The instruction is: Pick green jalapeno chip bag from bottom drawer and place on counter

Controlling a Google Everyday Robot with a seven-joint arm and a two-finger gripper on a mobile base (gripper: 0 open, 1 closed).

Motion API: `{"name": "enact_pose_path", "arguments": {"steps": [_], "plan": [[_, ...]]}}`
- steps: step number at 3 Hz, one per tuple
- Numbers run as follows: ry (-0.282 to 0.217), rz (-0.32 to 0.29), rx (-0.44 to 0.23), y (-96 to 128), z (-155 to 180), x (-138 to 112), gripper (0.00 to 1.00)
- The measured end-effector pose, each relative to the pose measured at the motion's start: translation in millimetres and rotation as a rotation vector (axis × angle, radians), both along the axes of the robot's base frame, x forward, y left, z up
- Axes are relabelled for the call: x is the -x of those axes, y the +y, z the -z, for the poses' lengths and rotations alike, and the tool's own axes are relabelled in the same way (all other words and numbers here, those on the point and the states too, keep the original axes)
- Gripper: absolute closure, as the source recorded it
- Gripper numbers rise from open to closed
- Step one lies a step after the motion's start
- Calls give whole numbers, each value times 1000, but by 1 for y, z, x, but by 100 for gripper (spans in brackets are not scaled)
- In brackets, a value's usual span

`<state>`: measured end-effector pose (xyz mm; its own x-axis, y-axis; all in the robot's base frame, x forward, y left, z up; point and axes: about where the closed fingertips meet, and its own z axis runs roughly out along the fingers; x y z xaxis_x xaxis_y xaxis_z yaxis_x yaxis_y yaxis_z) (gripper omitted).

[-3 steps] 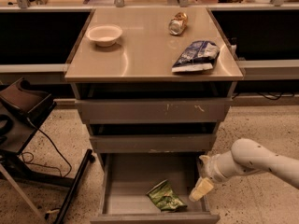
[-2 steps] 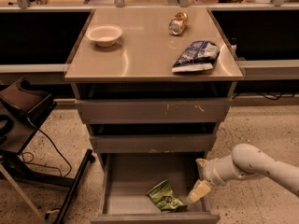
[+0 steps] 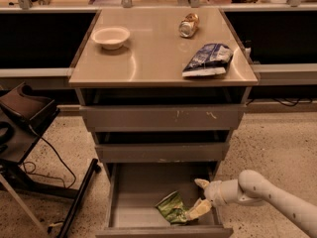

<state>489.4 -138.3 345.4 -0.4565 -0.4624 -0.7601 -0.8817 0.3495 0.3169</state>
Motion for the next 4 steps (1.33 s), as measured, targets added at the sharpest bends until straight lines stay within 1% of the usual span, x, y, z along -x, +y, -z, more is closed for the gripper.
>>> {"name": "enact_pose_path", "arguments": {"steps": [1, 2, 3, 4], "plan": [[0, 0, -1, 0, 0, 0, 0], [-20, 25, -100, 6, 12, -13, 0], [-45, 120, -228, 11, 40, -29, 0], [-46, 120, -227, 11, 40, -29, 0]]}}
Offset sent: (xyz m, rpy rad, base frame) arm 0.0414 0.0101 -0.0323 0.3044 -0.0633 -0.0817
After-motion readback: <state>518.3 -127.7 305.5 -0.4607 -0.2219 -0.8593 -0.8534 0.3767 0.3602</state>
